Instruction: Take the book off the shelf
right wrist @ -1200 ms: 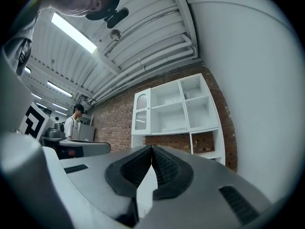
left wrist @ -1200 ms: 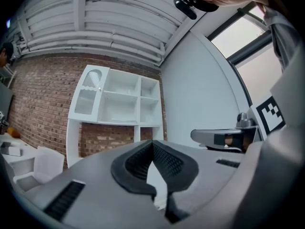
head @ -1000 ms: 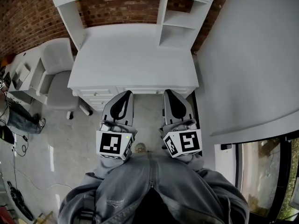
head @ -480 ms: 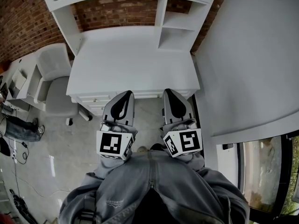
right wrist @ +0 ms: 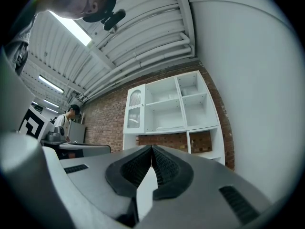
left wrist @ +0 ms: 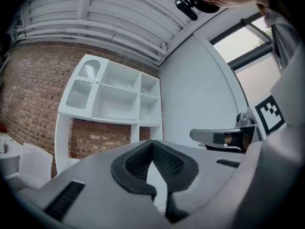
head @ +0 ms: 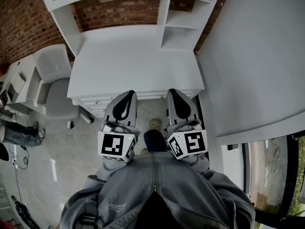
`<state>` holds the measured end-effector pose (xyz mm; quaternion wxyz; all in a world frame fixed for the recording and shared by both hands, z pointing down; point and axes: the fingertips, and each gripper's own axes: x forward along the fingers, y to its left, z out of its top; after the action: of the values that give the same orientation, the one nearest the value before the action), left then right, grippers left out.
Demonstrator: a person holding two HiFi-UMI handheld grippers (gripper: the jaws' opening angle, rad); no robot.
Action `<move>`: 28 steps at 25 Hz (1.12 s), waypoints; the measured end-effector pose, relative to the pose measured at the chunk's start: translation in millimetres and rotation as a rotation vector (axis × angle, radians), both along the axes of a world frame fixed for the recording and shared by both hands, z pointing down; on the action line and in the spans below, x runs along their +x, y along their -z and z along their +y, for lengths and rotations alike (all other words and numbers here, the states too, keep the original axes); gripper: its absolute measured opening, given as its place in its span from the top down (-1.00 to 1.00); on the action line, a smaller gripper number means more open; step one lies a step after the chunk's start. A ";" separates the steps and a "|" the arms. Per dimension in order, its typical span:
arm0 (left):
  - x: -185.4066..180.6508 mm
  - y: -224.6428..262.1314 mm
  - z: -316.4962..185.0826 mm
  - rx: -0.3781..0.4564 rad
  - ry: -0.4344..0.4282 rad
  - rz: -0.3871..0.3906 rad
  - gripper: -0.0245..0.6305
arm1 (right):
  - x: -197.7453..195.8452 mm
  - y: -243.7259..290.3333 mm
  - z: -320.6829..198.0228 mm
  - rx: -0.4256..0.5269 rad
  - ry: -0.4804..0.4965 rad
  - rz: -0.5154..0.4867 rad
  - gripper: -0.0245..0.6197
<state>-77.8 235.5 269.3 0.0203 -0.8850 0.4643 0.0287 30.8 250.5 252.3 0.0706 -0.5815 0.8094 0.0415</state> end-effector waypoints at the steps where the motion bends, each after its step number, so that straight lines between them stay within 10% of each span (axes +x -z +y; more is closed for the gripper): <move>1: -1.2 0.7 -1.2 0.005 0.002 0.002 0.91 | -0.9 0.9 -1.2 0.004 0.003 0.000 0.84; 28: -11.9 -6.0 -137.2 -0.006 0.067 0.021 0.91 | -21.9 4.7 -147.0 0.018 0.119 0.043 0.84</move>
<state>-89.7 98.3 275.3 0.0139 -0.8686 0.4940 0.0356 8.8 103.5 247.6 0.0608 -0.5309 0.8434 0.0570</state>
